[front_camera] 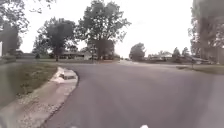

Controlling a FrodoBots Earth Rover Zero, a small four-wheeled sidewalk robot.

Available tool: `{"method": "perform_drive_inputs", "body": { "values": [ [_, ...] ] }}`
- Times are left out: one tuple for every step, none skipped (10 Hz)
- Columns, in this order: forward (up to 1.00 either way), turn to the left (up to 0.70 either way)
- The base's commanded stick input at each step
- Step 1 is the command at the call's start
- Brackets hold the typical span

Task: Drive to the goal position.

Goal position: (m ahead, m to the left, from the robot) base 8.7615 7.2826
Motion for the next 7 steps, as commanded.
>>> {"method": "perform_drive_inputs", "body": {
  "values": [
    [1.00, 0.20],
    [1.00, 0.34],
    [1.00, 0.40],
    [1.00, 0.11],
    [1.00, 0.02],
    [1.00, 0.00],
    [1.00, 0.00]
  ]
}}
